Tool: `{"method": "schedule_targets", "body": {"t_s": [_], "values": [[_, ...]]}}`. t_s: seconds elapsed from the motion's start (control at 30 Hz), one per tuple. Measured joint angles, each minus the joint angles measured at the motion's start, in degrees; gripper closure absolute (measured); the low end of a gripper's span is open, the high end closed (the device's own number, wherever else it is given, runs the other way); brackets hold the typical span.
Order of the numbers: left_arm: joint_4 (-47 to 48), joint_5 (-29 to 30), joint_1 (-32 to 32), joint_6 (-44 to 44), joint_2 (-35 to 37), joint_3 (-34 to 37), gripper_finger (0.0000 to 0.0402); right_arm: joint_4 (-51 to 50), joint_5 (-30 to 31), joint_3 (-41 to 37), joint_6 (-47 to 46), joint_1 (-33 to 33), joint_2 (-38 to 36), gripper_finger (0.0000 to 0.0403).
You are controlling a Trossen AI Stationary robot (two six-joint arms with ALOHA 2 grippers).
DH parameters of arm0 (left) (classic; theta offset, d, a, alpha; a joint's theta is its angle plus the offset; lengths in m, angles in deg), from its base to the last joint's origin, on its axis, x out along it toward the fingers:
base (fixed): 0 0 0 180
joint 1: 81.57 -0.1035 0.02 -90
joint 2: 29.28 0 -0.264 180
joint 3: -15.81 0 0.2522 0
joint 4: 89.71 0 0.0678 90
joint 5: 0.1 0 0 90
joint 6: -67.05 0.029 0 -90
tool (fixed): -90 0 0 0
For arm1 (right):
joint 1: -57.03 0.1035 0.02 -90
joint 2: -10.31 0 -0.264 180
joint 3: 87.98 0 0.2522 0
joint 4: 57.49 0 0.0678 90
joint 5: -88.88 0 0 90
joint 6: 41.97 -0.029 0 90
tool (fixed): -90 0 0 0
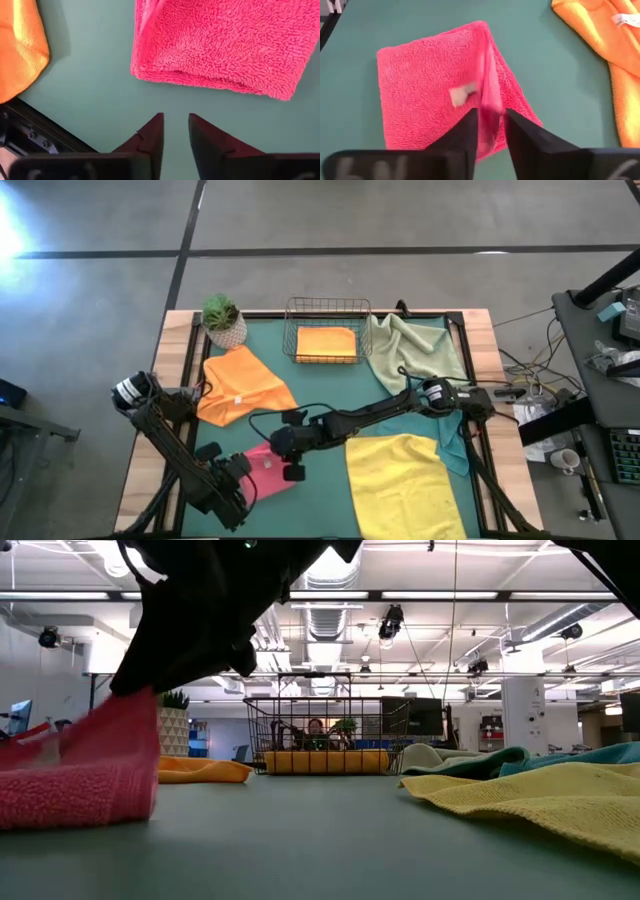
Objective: Fold microfiber towels
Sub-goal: Fold the pink microfiber towel, then put the folded pink microfiber towel into the wire basket
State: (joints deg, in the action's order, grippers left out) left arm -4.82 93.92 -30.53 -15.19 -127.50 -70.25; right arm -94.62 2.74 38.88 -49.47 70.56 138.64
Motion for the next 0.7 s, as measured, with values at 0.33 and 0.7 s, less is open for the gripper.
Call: {"method": "schedule_targets", "body": {"t_s": [0.33, 0.7], "values": [[-1.59, -2.35, 0.31, 2.64, 0.02, -0.99, 0.0266, -9.23, 0.44, 3.17, 1.77, -1.21, -2.30, 0.0238], [-19.17, 4.95, 1.86, 9.16, -0.39, -1.35, 0.0265, -33.84, 0.15, 5.11, 6.10, -0.37, -6.21, 0.0252]]}}
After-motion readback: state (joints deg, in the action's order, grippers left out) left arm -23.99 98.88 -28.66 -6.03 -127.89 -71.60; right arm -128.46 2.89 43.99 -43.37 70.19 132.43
